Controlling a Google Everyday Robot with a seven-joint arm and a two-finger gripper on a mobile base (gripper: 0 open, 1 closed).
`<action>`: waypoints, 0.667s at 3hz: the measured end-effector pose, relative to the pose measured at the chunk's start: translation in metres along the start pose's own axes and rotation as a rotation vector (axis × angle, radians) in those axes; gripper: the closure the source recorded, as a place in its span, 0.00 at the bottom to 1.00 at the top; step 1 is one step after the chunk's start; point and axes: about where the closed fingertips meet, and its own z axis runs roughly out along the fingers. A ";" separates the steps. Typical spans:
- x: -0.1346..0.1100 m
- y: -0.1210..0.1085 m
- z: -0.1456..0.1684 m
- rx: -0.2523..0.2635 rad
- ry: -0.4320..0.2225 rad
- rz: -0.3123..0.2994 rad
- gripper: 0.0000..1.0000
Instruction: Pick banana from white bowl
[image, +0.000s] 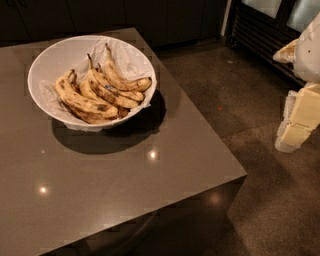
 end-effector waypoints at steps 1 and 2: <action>-0.002 -0.001 -0.001 0.001 0.000 -0.003 0.00; -0.014 -0.005 0.000 -0.017 0.021 -0.049 0.00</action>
Offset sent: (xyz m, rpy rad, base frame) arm 0.0166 0.0253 0.0024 -0.0769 0.0699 0.1085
